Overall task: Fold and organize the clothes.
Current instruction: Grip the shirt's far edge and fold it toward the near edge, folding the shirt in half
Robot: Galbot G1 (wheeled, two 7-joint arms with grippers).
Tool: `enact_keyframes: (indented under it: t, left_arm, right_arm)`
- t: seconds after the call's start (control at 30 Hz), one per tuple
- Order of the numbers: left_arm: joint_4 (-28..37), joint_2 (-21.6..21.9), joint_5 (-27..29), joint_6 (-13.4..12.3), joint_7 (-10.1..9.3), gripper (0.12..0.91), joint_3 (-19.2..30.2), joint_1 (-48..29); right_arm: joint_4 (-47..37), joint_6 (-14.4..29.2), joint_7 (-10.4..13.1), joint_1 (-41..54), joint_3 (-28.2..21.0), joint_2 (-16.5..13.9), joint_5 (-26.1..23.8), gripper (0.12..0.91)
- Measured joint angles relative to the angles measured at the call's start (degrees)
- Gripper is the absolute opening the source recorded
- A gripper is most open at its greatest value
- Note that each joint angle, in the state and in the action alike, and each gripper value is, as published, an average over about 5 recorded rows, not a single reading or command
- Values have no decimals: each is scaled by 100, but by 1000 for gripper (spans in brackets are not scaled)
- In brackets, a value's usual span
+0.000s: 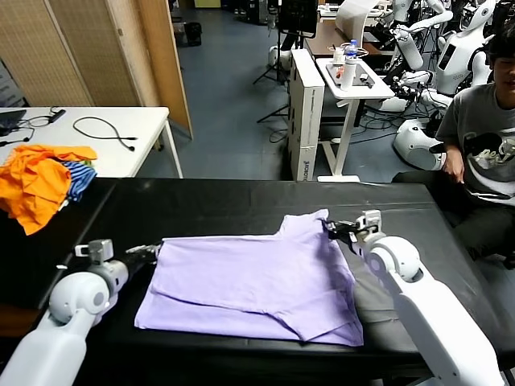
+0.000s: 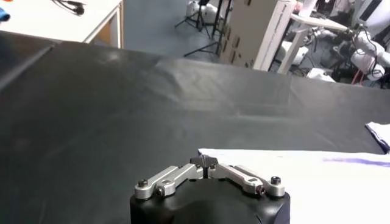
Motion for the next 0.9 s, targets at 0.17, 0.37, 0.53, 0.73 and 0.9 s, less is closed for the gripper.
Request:
enact_keyframes:
  t: [0.17,0.37,0.53,0.73,0.9]
  left_arm:
    - [-401,0,-1,-31,8,145,-180,311]
    - [-870,-18,0,-40,18,145,-432,752]
    - [-1172,-11,-13,-33,25,145,-642,1096]
    - [-1326,-12,-11,-26,30,145,-869,1403]
    - [-1375,-41,88,-47,78,145,-1017,1617]
  right_arm:
    - [514,-78,3,-345,256,-212,155,139]
    - [1269,-182,19,-1056,718,-503,266,139]
    - [1808,-320,109,-1763,1067,-727,263,139]
    - [2265,-360,259,-2415,1299,-882,209,139]
    - [2487,-362,266,-2848,1435,-933,120,139]
